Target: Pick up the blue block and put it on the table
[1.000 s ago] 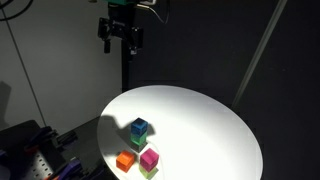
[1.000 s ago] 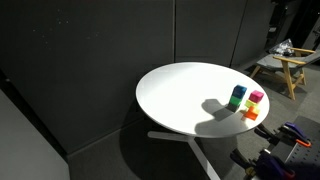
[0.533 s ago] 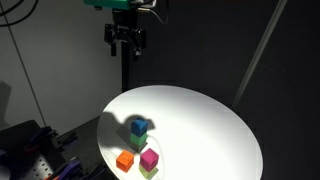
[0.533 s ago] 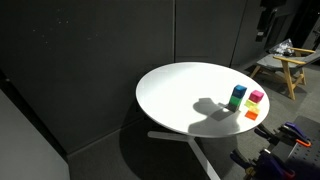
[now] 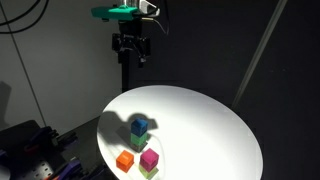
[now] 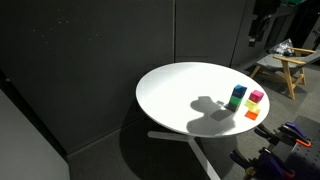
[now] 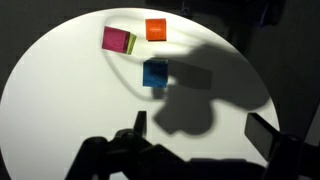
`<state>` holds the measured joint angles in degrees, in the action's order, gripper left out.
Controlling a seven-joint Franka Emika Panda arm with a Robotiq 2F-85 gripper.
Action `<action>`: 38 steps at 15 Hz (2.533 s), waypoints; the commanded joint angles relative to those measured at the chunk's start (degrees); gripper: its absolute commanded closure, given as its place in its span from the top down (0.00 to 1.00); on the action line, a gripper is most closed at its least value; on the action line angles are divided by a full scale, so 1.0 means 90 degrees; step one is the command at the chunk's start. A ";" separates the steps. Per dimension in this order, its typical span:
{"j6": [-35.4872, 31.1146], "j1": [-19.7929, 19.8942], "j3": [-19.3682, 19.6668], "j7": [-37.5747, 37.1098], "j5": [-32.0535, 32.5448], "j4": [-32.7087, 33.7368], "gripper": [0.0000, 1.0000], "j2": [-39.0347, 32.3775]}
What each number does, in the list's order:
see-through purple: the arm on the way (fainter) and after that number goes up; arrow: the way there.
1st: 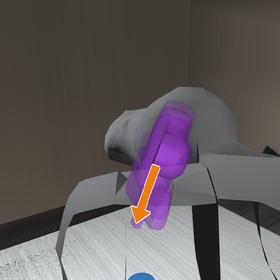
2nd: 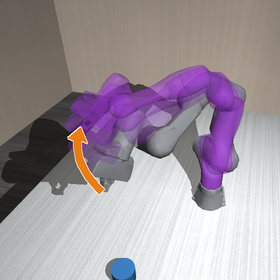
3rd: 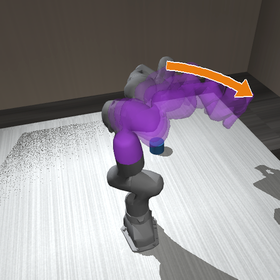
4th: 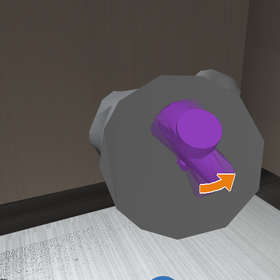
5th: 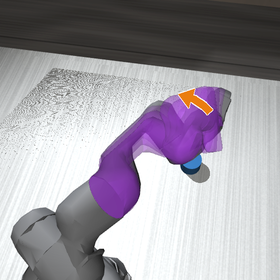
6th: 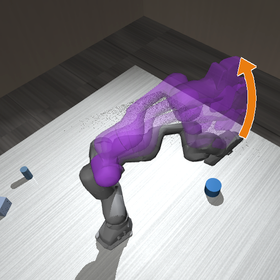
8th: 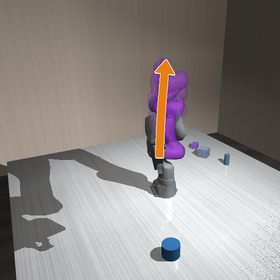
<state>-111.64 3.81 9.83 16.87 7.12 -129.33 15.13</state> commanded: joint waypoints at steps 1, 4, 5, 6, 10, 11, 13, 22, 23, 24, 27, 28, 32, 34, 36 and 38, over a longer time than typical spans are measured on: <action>-0.0195 0.0184 -0.0026 -0.0191 0.0115 0.0075 1.00 -0.0271; -0.0428 0.0286 -0.0002 -0.0192 0.0085 0.0070 1.00 -0.0536; -0.0530 0.0313 0.0004 -0.0180 0.0066 0.0065 1.00 -0.0627; -0.0658 0.0335 0.0005 -0.0176 0.0053 0.0061 1.00 -0.0724; -0.1189 0.0382 -0.0016 -0.0172 0.0092 -0.0007 1.00 -0.1040; -0.1299 0.0383 -0.0019 -0.0150 0.0078 -0.0024 1.00 -0.1109; -0.1500 0.0384 -0.0016 -0.0100 -0.0006 -0.0077 1.00 -0.1219; -0.1889 0.0491 0.0026 0.0096 -0.0250 -0.0486 1.00 -0.1479; -0.1918 0.0501 0.0029 0.0144 -0.0255 -0.0560 1.00 -0.1480; -0.1995 0.0514 0.0032 0.0148 -0.0201 -0.0659 1.00 -0.1463; -0.2289 0.0549 0.0060 0.0238 -0.0117 -0.0964 1.00 -0.1424; -0.2437 0.0562 0.0070 0.0268 -0.0118 -0.1068 1.00 -0.1408; -0.2887 0.0615 0.0097 0.0343 -0.0189 -0.1349 1.00 -0.1438; -0.2959 0.0631 0.0100 0.0318 -0.0140 -0.1407 1.00 -0.1439; -0.2848 0.0604 0.0063 0.0156 -0.0117 -0.1323 1.00 -0.1533; -0.2857 0.0604 0.0064 0.0157 -0.0117 -0.1328 1.00 -0.1533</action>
<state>-137.46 9.01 10.67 18.30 6.07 -141.33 1.31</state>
